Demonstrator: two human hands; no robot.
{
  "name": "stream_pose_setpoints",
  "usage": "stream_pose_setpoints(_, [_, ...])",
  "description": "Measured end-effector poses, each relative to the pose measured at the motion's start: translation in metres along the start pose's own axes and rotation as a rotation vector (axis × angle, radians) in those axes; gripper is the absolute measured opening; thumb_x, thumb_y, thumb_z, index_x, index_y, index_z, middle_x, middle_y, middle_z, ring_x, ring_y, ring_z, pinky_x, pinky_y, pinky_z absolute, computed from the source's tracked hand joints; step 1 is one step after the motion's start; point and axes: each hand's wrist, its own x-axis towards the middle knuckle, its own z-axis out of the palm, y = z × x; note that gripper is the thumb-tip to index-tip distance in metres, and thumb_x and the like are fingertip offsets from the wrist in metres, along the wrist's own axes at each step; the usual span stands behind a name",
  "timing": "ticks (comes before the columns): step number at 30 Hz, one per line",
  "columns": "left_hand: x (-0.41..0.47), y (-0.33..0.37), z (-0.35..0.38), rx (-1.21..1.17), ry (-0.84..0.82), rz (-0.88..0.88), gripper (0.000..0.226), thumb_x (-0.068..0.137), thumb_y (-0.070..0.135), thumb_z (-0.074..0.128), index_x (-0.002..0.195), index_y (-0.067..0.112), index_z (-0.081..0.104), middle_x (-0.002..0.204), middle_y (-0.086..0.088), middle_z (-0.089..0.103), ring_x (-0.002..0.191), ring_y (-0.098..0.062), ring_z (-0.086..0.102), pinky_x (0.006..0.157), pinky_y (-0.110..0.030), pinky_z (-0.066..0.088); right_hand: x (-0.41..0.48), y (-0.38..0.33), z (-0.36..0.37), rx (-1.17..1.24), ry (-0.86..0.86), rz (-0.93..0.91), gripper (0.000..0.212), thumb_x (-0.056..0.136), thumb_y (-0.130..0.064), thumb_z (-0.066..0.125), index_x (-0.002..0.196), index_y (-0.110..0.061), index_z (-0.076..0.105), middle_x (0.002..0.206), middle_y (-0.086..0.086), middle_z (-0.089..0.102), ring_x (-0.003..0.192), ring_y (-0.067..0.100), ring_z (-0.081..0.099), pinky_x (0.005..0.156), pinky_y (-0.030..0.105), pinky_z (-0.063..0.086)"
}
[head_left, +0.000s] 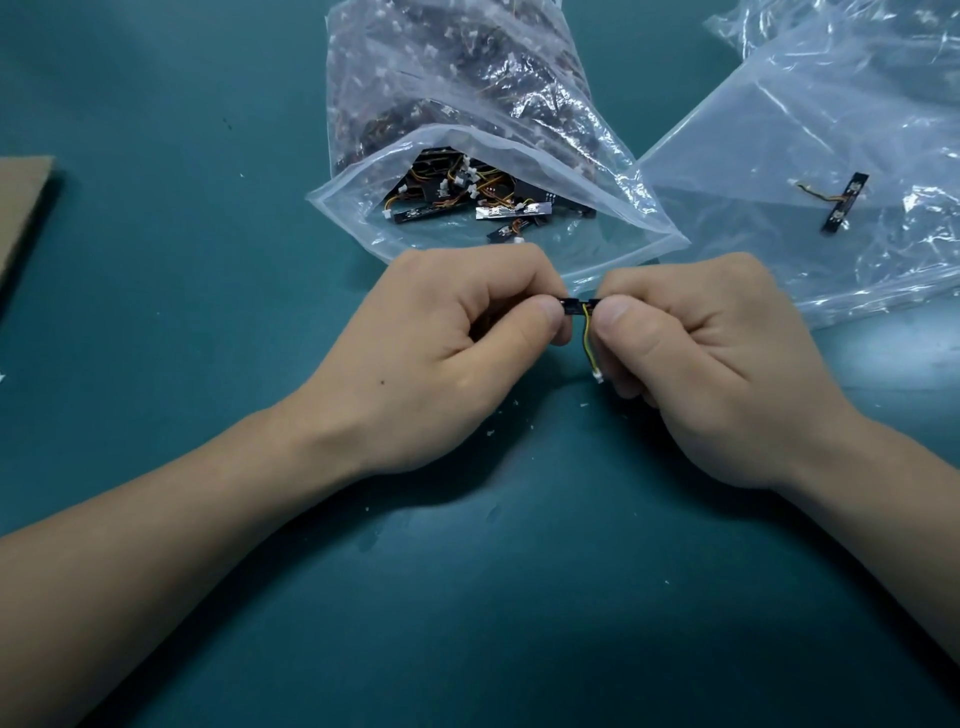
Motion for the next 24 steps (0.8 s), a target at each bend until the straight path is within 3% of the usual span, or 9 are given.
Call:
stream_pose_setpoints(6, [0.001, -0.002, 0.000, -0.033, 0.026, 0.007, 0.018, 0.096, 0.018, 0.055, 0.085, 0.022, 0.069, 0.054, 0.007, 0.046, 0.050, -0.006, 0.040, 0.053, -0.019, 0.033, 0.002, 0.001, -0.001, -0.019, -0.070, 0.004, 0.038, 0.096, -0.017, 0.048, 0.061, -0.020, 0.064, 0.053, -0.008, 0.055, 0.054, 0.013, 0.055, 0.054, 0.017, 0.034])
stream_pose_setpoints(8, [0.001, -0.004, 0.001, -0.091, 0.032, 0.003, 0.018, 0.096, 0.017, 0.054, 0.096, 0.020, 0.072, 0.053, 0.007, 0.048, 0.048, -0.007, 0.043, 0.052, -0.021, 0.035, 0.002, 0.004, -0.001, -0.009, -0.087, -0.009, 0.038, 0.095, -0.013, 0.049, 0.062, -0.022, 0.066, 0.052, -0.019, 0.054, 0.053, 0.006, 0.056, 0.054, 0.012, 0.033])
stream_pose_setpoints(10, [0.001, -0.005, 0.000, -0.203, 0.097, 0.016, 0.028, 0.096, 0.012, 0.050, 0.119, 0.015, 0.066, 0.057, 0.004, 0.054, 0.051, -0.019, 0.050, 0.055, -0.026, 0.039, 0.000, 0.002, 0.000, 0.069, -0.030, -0.049, 0.037, 0.099, -0.013, 0.049, 0.068, -0.022, 0.068, 0.054, -0.020, 0.053, 0.051, 0.003, 0.053, 0.055, 0.010, 0.032])
stream_pose_setpoints(12, [0.000, -0.005, -0.002, -0.223, 0.237, 0.083, 0.036, 0.093, 0.005, 0.049, 0.127, 0.009, 0.060, 0.075, 0.001, 0.060, 0.065, -0.023, 0.055, 0.062, -0.030, 0.042, 0.000, 0.002, -0.001, 0.271, 0.184, -0.026, 0.033, 0.105, -0.022, 0.044, 0.085, -0.020, 0.070, 0.060, -0.007, 0.056, 0.047, 0.007, 0.047, 0.052, 0.013, 0.034])
stream_pose_setpoints(14, [-0.001, -0.003, -0.002, -0.111, 0.339, 0.169, 0.033, 0.088, -0.004, 0.051, 0.118, 0.006, 0.062, 0.093, -0.003, 0.064, 0.084, -0.021, 0.060, 0.073, -0.032, 0.047, 0.004, 0.005, -0.006, 0.508, 0.380, 0.109, 0.027, 0.109, -0.031, 0.044, 0.112, -0.019, 0.068, 0.066, -0.001, 0.059, 0.042, 0.013, 0.042, 0.045, 0.016, 0.034])
stream_pose_setpoints(17, [-0.002, 0.000, 0.001, 0.186, 0.378, 0.273, 0.024, 0.082, -0.004, 0.057, 0.101, 0.005, 0.068, 0.101, 0.000, 0.067, 0.099, -0.020, 0.062, 0.090, -0.037, 0.047, 0.006, 0.013, -0.007, 0.518, 0.357, 0.250, 0.029, 0.107, -0.025, 0.050, 0.133, -0.018, 0.061, 0.067, -0.004, 0.064, 0.043, 0.010, 0.042, 0.044, 0.018, 0.035])
stream_pose_setpoints(20, [-0.002, -0.001, 0.001, 0.316, 0.331, 0.165, 0.022, 0.083, 0.008, 0.059, 0.101, 0.014, 0.072, 0.108, 0.005, 0.067, 0.108, -0.020, 0.061, 0.101, -0.047, 0.042, 0.002, 0.008, 0.000, 0.228, 0.232, 0.112, 0.024, 0.105, -0.019, 0.052, 0.111, -0.020, 0.075, 0.057, -0.002, 0.060, 0.046, 0.005, 0.046, 0.052, 0.014, 0.036])
stream_pose_setpoints(22, [-0.001, 0.001, 0.002, 0.449, 0.215, -0.003, 0.030, 0.088, 0.025, 0.055, 0.114, 0.025, 0.070, 0.128, 0.006, 0.063, 0.128, -0.021, 0.052, 0.114, -0.042, 0.027, -0.002, 0.004, 0.003, 0.093, 0.162, 0.042, 0.023, 0.103, -0.021, 0.054, 0.097, -0.024, 0.076, 0.057, -0.009, 0.058, 0.049, 0.009, 0.050, 0.054, 0.017, 0.037])
stream_pose_setpoints(24, [0.000, 0.002, 0.005, 0.639, 0.059, -0.138, 0.045, 0.092, 0.044, 0.045, 0.133, 0.034, 0.059, 0.154, -0.001, 0.047, 0.149, -0.024, 0.030, 0.119, -0.042, 0.012, -0.003, 0.003, 0.002, 0.052, 0.120, 0.019, 0.023, 0.101, -0.021, 0.054, 0.091, -0.025, 0.075, 0.059, -0.011, 0.058, 0.052, 0.015, 0.052, 0.055, 0.023, 0.040])
